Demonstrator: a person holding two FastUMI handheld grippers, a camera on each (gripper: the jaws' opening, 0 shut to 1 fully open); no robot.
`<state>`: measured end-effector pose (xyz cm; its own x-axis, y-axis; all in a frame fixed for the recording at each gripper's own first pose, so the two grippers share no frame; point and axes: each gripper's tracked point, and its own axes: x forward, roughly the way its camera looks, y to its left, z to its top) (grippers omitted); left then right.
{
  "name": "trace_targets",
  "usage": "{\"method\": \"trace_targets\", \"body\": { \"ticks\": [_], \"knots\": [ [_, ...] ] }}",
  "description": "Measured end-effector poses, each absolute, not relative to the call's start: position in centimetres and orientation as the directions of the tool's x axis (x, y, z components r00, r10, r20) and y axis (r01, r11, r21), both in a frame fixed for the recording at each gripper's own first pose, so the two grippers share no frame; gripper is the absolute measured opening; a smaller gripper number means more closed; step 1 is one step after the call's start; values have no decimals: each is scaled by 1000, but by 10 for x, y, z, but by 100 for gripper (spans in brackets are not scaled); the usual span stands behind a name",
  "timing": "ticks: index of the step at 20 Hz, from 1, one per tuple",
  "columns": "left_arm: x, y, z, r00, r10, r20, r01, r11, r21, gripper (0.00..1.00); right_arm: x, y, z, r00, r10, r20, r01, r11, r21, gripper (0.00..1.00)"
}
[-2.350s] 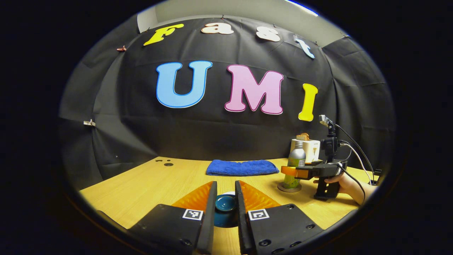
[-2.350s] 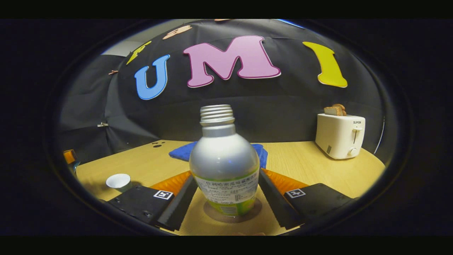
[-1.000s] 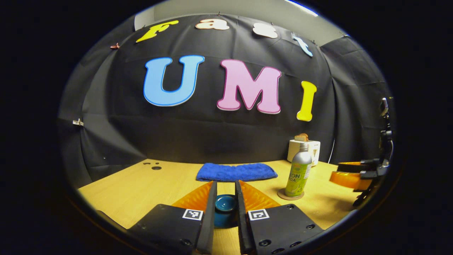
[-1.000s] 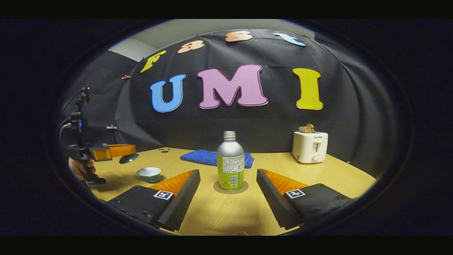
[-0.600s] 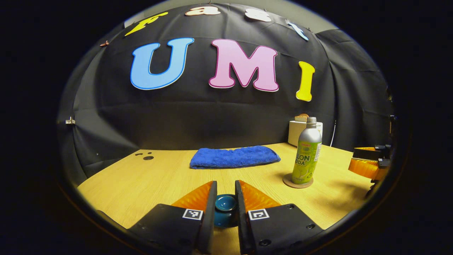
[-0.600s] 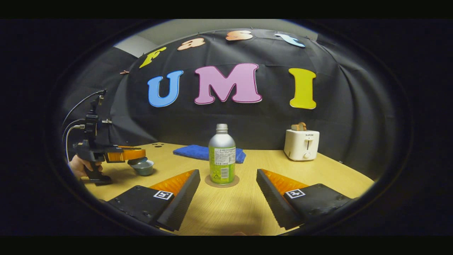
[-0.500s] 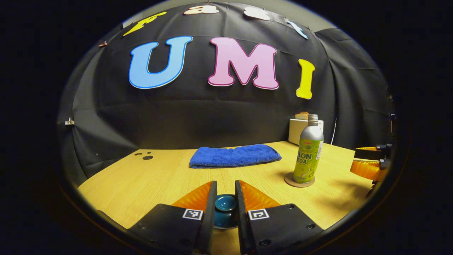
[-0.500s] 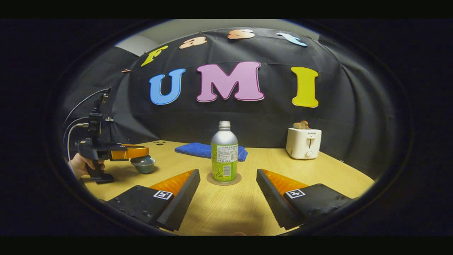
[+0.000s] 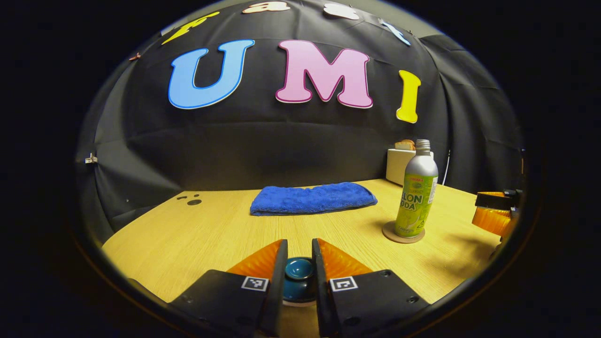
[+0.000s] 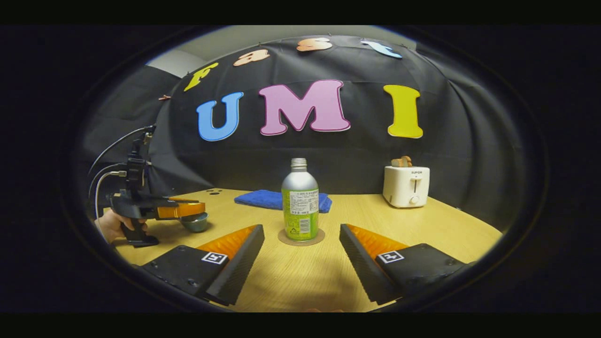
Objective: Open the teacup lid with one hand, grasp the water bottle and pour water into the teacup with the other hand; after pouring, place the water bottle on the coaster and then close the teacup lid.
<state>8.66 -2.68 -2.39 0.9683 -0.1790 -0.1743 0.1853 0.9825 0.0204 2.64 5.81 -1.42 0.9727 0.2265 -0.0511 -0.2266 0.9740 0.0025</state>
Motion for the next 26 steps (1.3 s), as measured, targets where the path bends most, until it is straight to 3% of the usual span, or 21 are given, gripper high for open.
{"method": "trace_targets", "body": {
  "ticks": [3, 7, 9, 12, 20, 26],
  "knots": [
    [86, -27, -25, 969, -173, -177, 181, 983, 35, 31, 25, 60, -13, 972, 229, -48, -230, 973, -5, 100],
    [84, -30, -25, 966, -184, -180, 192, 981, 30, 39, 24, 61, -13, 972, 232, -46, -232, 973, 3, 99],
    [82, -33, -24, 966, -190, -177, 195, 981, 15, 54, 25, 59, -13, 973, 227, -44, -228, 974, 1, 100],
    [75, -32, -17, 973, -179, -146, 184, 983, 16, 99, 23, 56, -12, 974, 221, -44, -221, 975, -4, 100],
    [35, -40, 32, 985, -157, 78, 160, 986, -40, 98, 23, 56, -2, 978, 206, 1, -206, 978, 15, 100],
    [24, -50, 11, 986, -158, 46, 160, 986, -47, 98, 24, 62, -7, 981, 196, -4, -196, 981, -4, 99]
  ]
}}
